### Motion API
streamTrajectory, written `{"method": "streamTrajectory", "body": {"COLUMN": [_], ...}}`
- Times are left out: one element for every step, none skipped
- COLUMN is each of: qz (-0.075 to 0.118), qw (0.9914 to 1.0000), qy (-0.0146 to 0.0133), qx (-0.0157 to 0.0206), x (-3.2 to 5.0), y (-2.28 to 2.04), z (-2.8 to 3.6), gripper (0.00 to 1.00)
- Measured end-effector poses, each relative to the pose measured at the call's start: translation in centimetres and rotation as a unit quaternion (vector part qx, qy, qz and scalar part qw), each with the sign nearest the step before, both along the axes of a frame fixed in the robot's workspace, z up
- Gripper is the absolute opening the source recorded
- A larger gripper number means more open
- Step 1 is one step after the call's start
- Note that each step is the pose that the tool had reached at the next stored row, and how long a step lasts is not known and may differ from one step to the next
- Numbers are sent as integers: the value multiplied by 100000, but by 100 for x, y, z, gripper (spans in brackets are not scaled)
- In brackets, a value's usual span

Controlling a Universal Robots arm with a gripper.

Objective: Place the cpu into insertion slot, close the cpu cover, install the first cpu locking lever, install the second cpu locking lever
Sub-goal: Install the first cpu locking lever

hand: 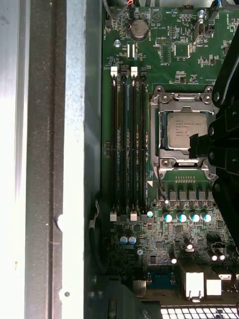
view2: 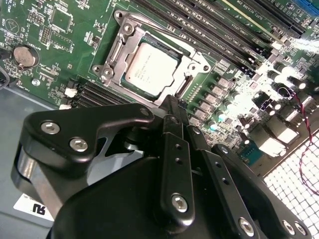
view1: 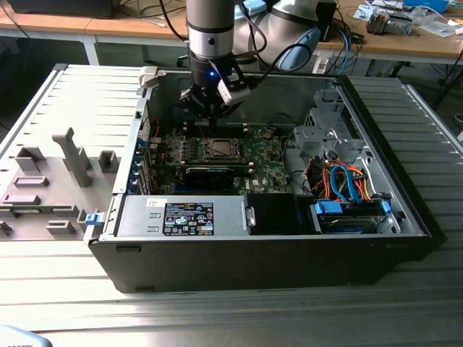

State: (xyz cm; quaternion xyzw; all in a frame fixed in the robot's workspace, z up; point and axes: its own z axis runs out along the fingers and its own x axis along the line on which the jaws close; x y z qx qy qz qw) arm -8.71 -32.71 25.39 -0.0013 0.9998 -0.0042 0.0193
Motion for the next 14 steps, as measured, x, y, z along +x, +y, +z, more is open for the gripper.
{"method": "streamTrajectory", "body": {"qz": [2,-3,3,0,3,7,5,4,4,5,5,2,5,1], "qw": [100000,100000,100000,100000,100000,100000,100000,100000,100000,100000,100000,100000,100000,100000], "qy": [1,1,0,-1,-1,0,2,1,1,0,0,-1,0,-1], "qx": [-1,-2,0,0,1,-2,-1,0,0,-1,0,-2,-2,-1], "x": [-9,-20,-30,-33,-35,-38,-39,-40,-42,-43,-44,-46,-46,-46], "y": [0,0,0,0,0,0,0,0,0,0,0,0,0,0], "z": [0,0,0,0,0,0,0,0,0,0,0,0,0,0], "gripper": [11,11,11,11,11,11,11,11,11,11,11,11,11,11]}}
